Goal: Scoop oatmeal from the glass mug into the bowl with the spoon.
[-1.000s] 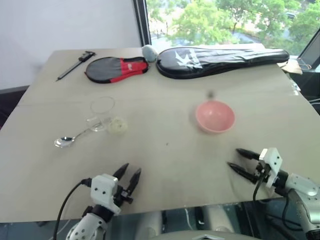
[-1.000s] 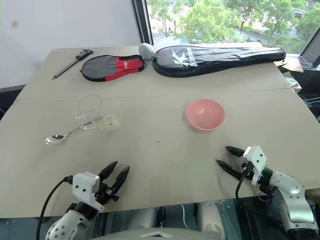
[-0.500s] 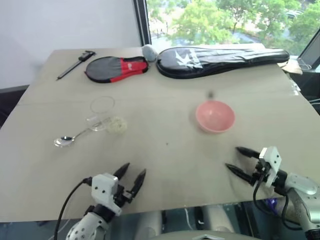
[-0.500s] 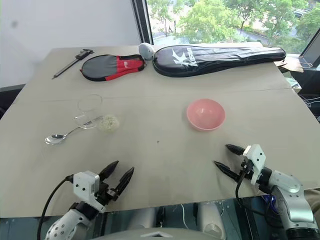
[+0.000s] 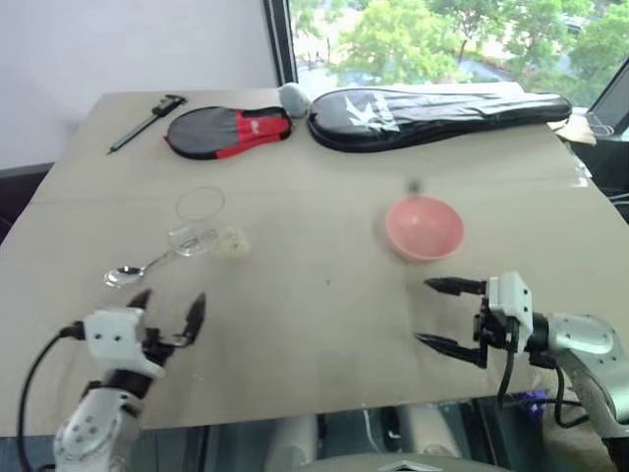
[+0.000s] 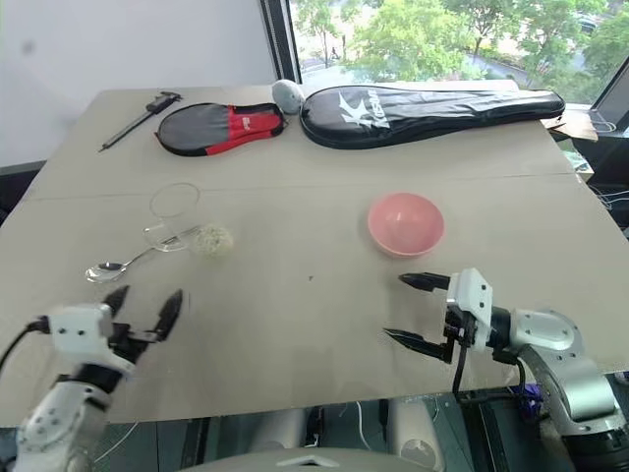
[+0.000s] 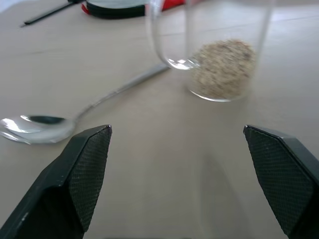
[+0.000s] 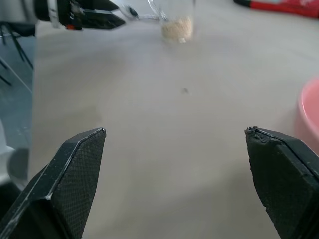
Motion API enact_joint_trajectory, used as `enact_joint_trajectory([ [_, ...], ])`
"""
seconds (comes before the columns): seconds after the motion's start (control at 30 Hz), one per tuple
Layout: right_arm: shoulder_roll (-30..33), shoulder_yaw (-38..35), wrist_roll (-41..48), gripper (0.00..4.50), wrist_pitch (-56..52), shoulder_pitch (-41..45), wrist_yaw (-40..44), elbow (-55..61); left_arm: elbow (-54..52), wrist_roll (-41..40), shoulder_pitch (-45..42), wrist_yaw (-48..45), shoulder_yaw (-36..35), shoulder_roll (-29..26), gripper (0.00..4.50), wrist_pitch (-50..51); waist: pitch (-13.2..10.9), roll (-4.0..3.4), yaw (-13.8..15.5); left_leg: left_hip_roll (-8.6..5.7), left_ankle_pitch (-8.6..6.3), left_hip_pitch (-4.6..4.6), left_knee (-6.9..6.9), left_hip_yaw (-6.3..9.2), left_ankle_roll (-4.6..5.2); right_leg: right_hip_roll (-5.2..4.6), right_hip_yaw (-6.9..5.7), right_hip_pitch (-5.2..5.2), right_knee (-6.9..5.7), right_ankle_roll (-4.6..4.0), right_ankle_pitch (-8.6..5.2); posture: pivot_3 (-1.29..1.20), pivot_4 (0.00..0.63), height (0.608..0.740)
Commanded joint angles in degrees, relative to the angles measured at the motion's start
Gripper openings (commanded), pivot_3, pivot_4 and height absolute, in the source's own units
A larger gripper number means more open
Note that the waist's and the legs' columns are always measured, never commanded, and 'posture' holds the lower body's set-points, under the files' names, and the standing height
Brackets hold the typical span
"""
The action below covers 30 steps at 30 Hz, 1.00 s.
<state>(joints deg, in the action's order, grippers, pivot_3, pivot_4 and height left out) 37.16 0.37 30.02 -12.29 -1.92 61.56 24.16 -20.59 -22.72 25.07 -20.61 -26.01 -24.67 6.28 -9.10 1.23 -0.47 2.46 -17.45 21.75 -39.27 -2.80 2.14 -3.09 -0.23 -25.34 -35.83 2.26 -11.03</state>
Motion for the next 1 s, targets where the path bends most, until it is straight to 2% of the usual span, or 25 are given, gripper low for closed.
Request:
enact_joint_trajectory([
  [0.03, 0.4, 0.4, 3.7, 4.50, -4.5, 2.7, -1.7, 4.8, 2.3, -0.3, -2.3, -1.4, -4.0, -4.7, 4.47, 3.2, 0.0, 0.05, 0.1, 0.00, 0.00, 0.00, 0.00, 0.00, 0.00, 0.00, 0.00, 0.00, 0.00, -0.02, 0.01, 0.00, 0.150, 0.740],
  [0.17, -0.3, 1.0, 5.1, 4.50, -7.7, 5.1, -3.6, 6.4, 8.4, -0.7, -7.5, -5.7, -5.3, -12.0, 4.47, 6.6, 0.0, 0.13, 0.4, 0.00, 0.01, 0.04, 0.00, 0.00, -0.01, 0.00, -0.10, 0.00, -0.01, -0.22, 0.13, 0.00, 0.150, 0.740],
  [0.33, -0.8, 1.9, 5.6, 4.50, -9.9, 6.5, -5.1, 7.2, 17.6, -0.3, -15.0, -11.3, -4.3, -18.1, 4.47, 7.8, 0.0, 0.14, 0.5, 0.00, 0.01, 0.02, 0.01, -0.08, -0.02, 0.00, -0.10, 0.00, -0.02, -0.24, 0.15, 0.00, 0.150, 0.740],
  [0.47, -1.7, 2.4, 4.7, 4.50, -10.2, 6.8, -6.9, 7.8, 33.4, 2.8, -26.8, -19.5, 2.2, -24.1, 4.47, 6.8, 0.0, 0.16, 1.0, 0.00, 0.07, 0.06, 0.00, -0.11, -0.11, 0.05, -0.23, -0.01, -0.05, -0.25, 0.15, 0.00, 0.150, 0.740],
  [0.6, -2.2, 1.6, 4.2, 4.50, -9.8, 6.2, -9.1, 8.4, 46.3, 5.5, -36.2, -25.7, 7.8, -26.2, 4.47, 7.4, 0.0, 0.16, 1.2, 0.00, 0.10, 0.08, 0.01, -0.12, -0.17, 0.04, -0.24, 0.01, -0.04, -0.26, 0.16, 0.00, 0.150, 0.740],
  [0.7, -2.3, 1.6, 3.6, 4.50, -9.3, 5.8, -10.2, 8.9, 52.1, 7.4, -38.9, -30.0, 11.1, -27.1, 4.47, 6.7, 0.0, 0.17, 1.2, -0.01, 0.12, 0.10, 0.00, -0.14, -0.21, 0.03, -0.24, 0.01, -0.04, -0.25, 0.18, 0.00, 0.150, 0.740],
  [0.8, -2.5, 0.8, 3.5, 4.50, -9.0, 4.6, -12.1, 9.8, 55.3, 7.6, -38.9, -34.0, 12.6, -28.2, 3.69, 8.6, 0.1, 0.13, 1.1, -0.01, 0.12, 0.08, 0.01, -0.14, -0.20, 0.03, -0.23, 0.01, -0.05, -0.25, 0.18, 0.00, 0.150, 0.740],
  [0.9, -2.4, 0.6, 3.2, 4.50, -8.8, 3.6, -13.0, 10.3, 57.7, 8.1, -37.9, -34.8, 12.3, -29.1, 2.36, 8.1, 0.1, 0.03, 0.7, 0.01, 0.11, 0.02, 0.01, -0.21, -0.19, 0.03, -0.18, 0.02, -0.08, -0.25, 0.17, 0.00, 0.150, 0.740],
  [0.93, -2.4, 0.6, 3.2, 4.50, -8.7, 3.5, -13.2, 10.4, 58.2, 8.2, -37.5, -34.9, 12.1, -29.3, 2.00, 7.8, 0.1, 0.01, 0.5, 0.01, 0.11, 0.00, 0.01, -0.23, -0.19, 0.03, -0.16, 0.02, -0.10, -0.24, 0.17, 0.00, 0.150, 0.740],
  [0.97, -2.4, 0.6, 3.2, 4.50, -8.7, 3.4, -13.3, 10.5, 58.8, 8.4, -36.9, -35.1, 12.0, -29.6, 1.84, 7.3, 0.2, -0.05, 0.2, 0.01, 0.11, -0.02, 0.01, -0.24, -0.19, 0.03, -0.15, 0.02, -0.11, -0.24, 0.17, 0.00, 0.150, 0.740],
  [1.0, -2.4, 0.6, 3.2, 4.50, -8.7, 3.4, -13.3, 10.5, 59.5, 8.5, -36.4, -35.1, 11.8, -29.8, 1.27, 6.7, 0.2, -0.08, -0.1, 0.03, 0.11, -0.04, 0.01, -0.26, -0.18, 0.03, -0.13, 0.02, -0.14, -0.23, 0.17, 0.00, 0.150, 0.740],
])
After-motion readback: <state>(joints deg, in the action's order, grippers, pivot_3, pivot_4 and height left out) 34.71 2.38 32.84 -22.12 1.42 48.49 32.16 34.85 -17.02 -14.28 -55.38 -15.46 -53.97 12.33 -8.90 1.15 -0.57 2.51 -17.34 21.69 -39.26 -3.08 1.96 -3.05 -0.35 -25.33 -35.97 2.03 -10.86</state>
